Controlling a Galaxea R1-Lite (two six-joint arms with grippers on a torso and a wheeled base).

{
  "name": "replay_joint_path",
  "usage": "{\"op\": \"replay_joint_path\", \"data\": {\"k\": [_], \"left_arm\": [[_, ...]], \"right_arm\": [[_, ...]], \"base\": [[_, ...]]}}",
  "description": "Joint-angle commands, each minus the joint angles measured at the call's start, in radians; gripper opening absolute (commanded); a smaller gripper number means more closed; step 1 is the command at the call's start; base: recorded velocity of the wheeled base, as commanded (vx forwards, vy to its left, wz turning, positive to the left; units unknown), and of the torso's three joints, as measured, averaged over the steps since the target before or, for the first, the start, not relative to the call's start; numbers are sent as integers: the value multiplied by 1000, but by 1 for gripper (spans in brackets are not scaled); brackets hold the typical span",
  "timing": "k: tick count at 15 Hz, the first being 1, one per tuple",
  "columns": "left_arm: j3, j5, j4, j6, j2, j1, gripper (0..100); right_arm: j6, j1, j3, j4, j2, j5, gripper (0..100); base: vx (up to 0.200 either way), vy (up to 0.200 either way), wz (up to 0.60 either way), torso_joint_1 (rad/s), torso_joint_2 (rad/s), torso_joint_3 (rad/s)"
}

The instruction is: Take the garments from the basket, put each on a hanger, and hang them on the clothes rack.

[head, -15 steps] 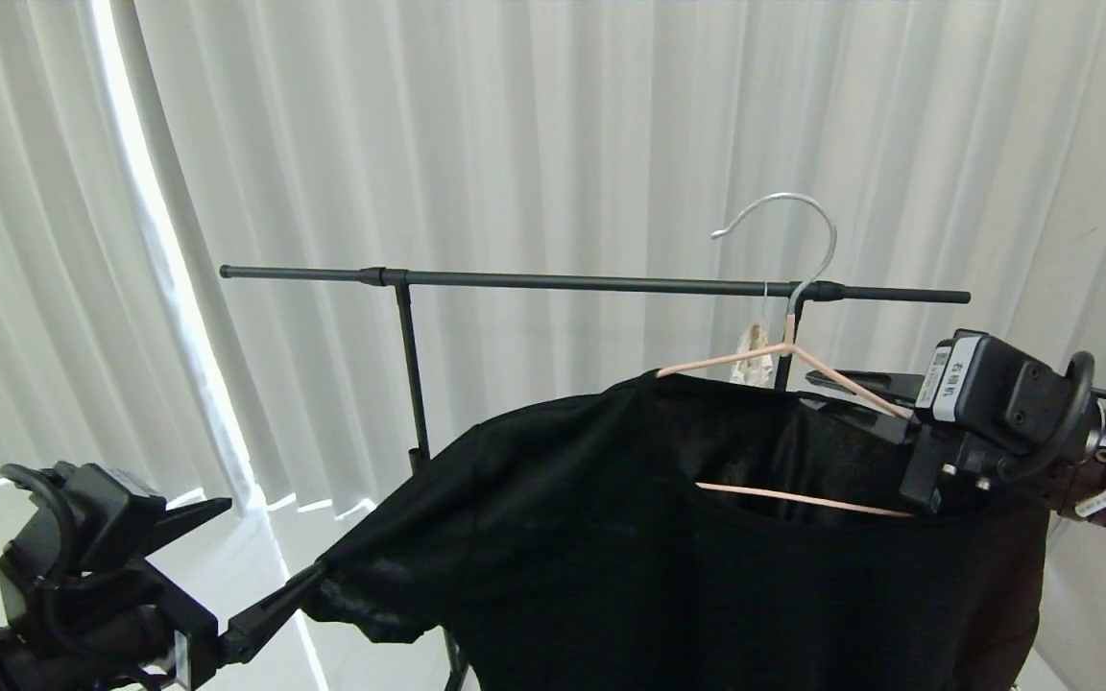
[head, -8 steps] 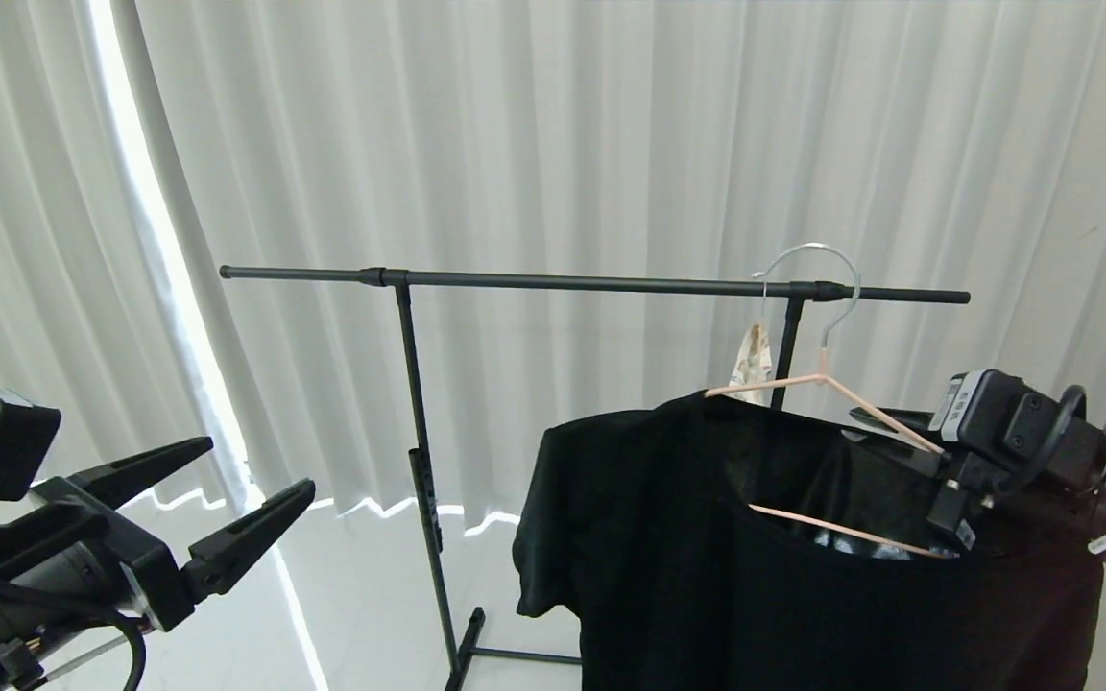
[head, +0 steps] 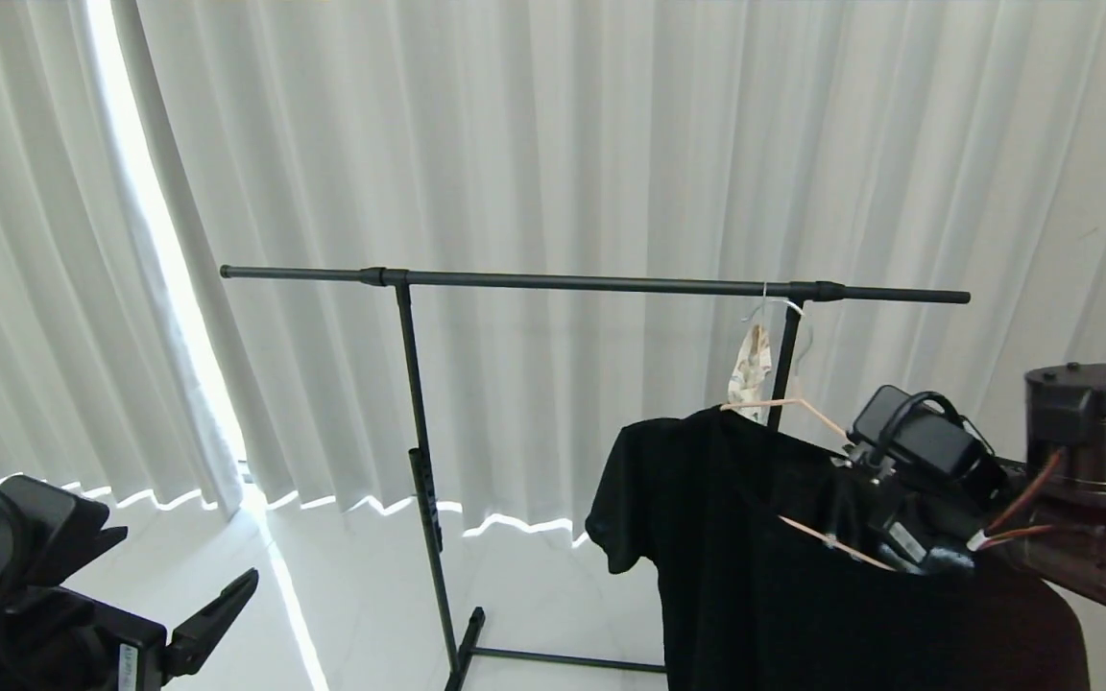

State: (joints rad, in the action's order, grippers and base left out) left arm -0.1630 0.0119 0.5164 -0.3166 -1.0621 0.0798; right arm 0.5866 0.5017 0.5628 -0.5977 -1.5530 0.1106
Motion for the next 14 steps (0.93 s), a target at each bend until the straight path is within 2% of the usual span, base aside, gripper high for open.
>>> {"op": "replay_joint_path", "data": {"k": [1,2,3,5,9,14], "left_arm": [[14,31,1,-1,14,0,100],[28,33,1,-9,27,0,100],[31,31,1,-15,28,5,100],[31,31,1,-24,31,9,100],[51,23,1,-25,68,25,100],[51,23,1,-27,71,64,100]], "right_arm": [[-87,57,89,9,-145,58,0],[-149,97,140,10,-200,80,0],[-175,116,184,10,-246,123,0],[-180,116,244,9,-291,210,0],[-182,112,270,6,-297,259,0],[-195,113,302,2,-295,264,0]], "base": [[0,0,0,0,0,0],[0,0,0,0,0,0],[0,0,0,0,0,0],[0,0,0,0,0,0],[200,0,0,4,4,4],[200,0,0,6,4,5]]}}
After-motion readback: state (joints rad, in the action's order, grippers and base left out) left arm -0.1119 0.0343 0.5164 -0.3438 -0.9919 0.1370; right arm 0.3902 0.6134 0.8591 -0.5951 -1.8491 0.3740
